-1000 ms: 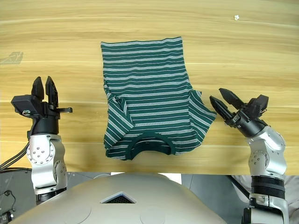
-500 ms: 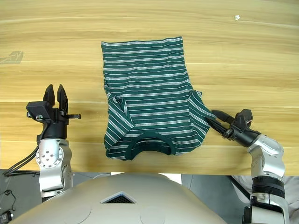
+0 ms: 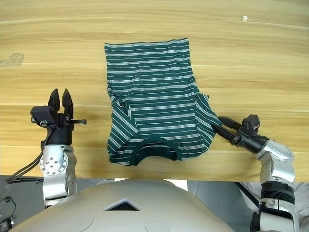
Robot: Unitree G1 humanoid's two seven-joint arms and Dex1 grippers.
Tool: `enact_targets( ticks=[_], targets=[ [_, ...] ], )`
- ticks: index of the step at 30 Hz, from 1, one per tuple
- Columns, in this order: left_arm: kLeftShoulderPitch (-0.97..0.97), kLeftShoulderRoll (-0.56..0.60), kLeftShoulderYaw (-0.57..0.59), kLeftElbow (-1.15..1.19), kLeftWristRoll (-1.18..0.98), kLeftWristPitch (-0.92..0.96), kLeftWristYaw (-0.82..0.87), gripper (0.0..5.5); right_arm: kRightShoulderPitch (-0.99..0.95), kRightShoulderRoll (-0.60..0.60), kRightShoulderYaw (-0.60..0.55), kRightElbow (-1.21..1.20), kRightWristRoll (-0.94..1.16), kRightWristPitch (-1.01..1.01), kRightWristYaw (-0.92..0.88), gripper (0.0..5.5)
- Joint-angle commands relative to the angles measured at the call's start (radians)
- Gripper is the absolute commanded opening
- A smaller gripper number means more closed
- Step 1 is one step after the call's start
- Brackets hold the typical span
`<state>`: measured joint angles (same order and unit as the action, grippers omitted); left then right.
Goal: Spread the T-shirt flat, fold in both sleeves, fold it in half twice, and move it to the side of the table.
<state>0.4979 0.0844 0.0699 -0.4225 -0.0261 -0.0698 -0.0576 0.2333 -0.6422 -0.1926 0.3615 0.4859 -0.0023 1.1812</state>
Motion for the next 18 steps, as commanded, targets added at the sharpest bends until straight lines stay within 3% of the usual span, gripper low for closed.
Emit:
enact_targets(
  ticks=[1, 10, 18],
  targets=[
    [0.007, -0.007, -0.008, 0.012, 0.013, -0.007, 0.004, 1.24, -0.016, -0.008, -0.006, 0.004, -0.02, -0.003, 0.007, 1.54],
    [0.007, -0.011, -0.012, 0.013, 0.017, -0.008, 0.0, 1.24, -0.02, -0.005, -0.004, -0.006, -0.032, -0.006, 0.024, 0.04],
    [-0.006, -0.006, -0.013, 0.022, 0.019, -0.005, -0.001, 1.24, -0.036, 0.004, -0.024, -0.07, 0.013, 0.014, 0.037, 0.04]
  ],
)
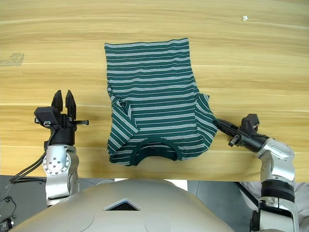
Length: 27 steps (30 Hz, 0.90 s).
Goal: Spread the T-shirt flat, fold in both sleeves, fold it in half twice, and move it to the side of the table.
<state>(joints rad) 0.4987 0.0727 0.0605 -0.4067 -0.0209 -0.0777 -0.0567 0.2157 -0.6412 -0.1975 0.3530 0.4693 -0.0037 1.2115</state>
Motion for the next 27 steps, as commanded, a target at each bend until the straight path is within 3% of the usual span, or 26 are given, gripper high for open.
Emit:
enact_targets(
  ticks=[1, 9, 18, 27],
  targets=[
    [-0.011, 0.006, -0.005, 0.007, 0.015, 0.005, -0.002, 1.24, -0.018, 0.004, -0.021, -0.093, 0.039, 0.021, 0.006, 0.04],
    [-0.018, 0.005, -0.026, 0.007, 0.029, 0.015, -0.008, 1.24, 0.003, 0.005, 0.013, -0.295, 0.02, 0.024, -0.034, 0.04],
    [0.001, 0.011, -0.078, 0.02, 0.04, 0.038, -0.028, 1.24, 0.031, 0.043, 0.178, -0.451, -0.19, -0.076, -0.152, 0.04],
    [0.01, 0.008, -0.11, 0.029, 0.054, 0.036, -0.025, 1.24, 0.031, 0.047, 0.295, -0.45, -0.332, -0.121, -0.232, 0.04]
  ],
)
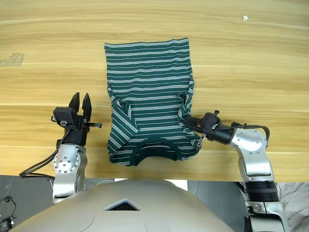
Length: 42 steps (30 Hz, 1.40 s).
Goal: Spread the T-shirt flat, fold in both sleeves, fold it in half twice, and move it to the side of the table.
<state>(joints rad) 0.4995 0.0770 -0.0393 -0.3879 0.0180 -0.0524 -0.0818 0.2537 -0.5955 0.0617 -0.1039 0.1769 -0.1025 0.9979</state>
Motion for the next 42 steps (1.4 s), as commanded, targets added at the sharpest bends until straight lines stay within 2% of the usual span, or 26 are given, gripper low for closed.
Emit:
enact_targets(
  ticks=[1, 7, 13, 19, 26, 28, 30, 32, 34, 37, 39, 42],
  targets=[
    [0.01, 0.004, -0.012, 0.012, 0.016, 0.01, 0.001, 1.24, -0.005, 0.002, 0.044, 0.005, -0.041, -0.023, -0.023, 0.04],
    [0.011, -0.001, -0.028, 0.023, 0.026, 0.007, 0.004, 1.24, 0.021, 0.002, 0.054, -0.073, 0.081, 0.038, 0.022, 0.04],
    [0.011, -0.005, -0.041, 0.035, 0.03, -0.001, 0.005, 1.24, 0.011, 0.008, 0.035, -0.153, 0.235, 0.152, 0.03, 1.3],
    [-0.002, -0.005, -0.052, 0.04, 0.036, 0.001, 0.006, 1.24, 0.034, 0.017, 0.036, -0.221, 0.346, 0.226, 0.051, 1.3],
    [-0.004, 0.001, -0.052, 0.035, 0.043, -0.001, 0.012, 1.24, -0.021, 0.009, -0.049, -0.11, 0.271, 0.148, -0.007, 1.3],
    [0.012, 0.056, -0.035, 0.006, 0.076, -0.021, -0.01, 1.24, -0.042, 0.016, -0.095, -0.052, 0.243, 0.081, -0.031, 1.3],
    [0.038, 0.151, -0.015, -0.03, 0.129, -0.08, -0.062, 1.24, -0.076, 0.028, -0.136, 0.032, 0.16, -0.068, -0.081, 1.3],
    [0.079, 0.296, 0.037, -0.049, 0.22, -0.174, -0.123, 1.37, -0.083, 0.02, -0.158, 0.097, 0.075, -0.242, -0.1, 1.31],
    [0.123, 0.447, 0.087, -0.026, 0.319, -0.276, -0.179, 1.69, -0.056, -0.02, -0.156, 0.111, 0.006, -0.397, -0.079, 1.67],
    [0.218, 0.583, 0.124, 0.002, 0.445, -0.403, -0.211, 2.14, -0.078, -0.098, -0.168, 0.219, -0.19, -0.702, -0.116, 2.15],
    [0.271, 0.655, 0.128, 0.034, 0.527, -0.469, -0.225, 2.47, -0.106, -0.157, -0.175, 0.319, -0.325, -0.91, -0.151, 2.52],
    [0.273, 0.714, 0.104, 0.075, 0.607, -0.531, -0.234, 3.02, -0.123, -0.218, -0.144, 0.413, -0.489, -1.112, -0.195, 3.14]
  ],
)
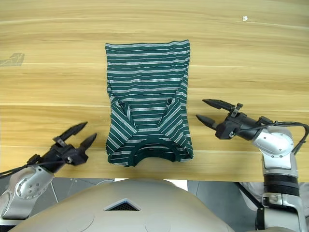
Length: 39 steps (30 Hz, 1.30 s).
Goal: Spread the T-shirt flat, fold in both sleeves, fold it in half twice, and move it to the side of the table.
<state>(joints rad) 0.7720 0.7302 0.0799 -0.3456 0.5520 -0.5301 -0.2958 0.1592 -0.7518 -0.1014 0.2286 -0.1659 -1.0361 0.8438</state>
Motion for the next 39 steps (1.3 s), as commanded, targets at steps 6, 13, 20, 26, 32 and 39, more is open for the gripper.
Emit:
enact_targets(
  ticks=[6, 13, 20, 26, 32, 39],
  targets=[
    [-0.071, 0.077, -0.123, 0.063, 0.131, -0.101, -0.055, 3.39, -0.082, -0.132, 0.123, 0.228, -0.349, -0.346, -0.13, 3.39],
    [-0.157, 0.1, -0.212, 0.101, 0.211, -0.137, -0.043, 3.39, -0.038, -0.14, 0.303, 0.126, -0.285, -0.306, -0.18, 3.39],
    [-0.149, 0.172, -0.214, 0.119, 0.262, -0.137, -0.055, 3.12, -0.014, -0.167, 0.414, 0.024, -0.184, -0.202, -0.184, 3.39],
    [-0.117, 0.221, -0.239, 0.119, 0.247, -0.144, -0.079, 2.11, -0.013, -0.186, 0.426, 0.015, -0.157, -0.163, -0.203, 2.52],
    [-0.116, 0.242, -0.251, 0.122, 0.266, -0.151, -0.056, 0.93, -0.013, -0.182, 0.429, 0.028, -0.173, -0.147, -0.218, 1.34],
    [-0.106, 0.237, -0.256, 0.129, 0.207, -0.147, -0.049, 0.0, -0.002, -0.184, 0.475, 0.007, -0.099, -0.057, -0.174, 0.09]
  ],
)
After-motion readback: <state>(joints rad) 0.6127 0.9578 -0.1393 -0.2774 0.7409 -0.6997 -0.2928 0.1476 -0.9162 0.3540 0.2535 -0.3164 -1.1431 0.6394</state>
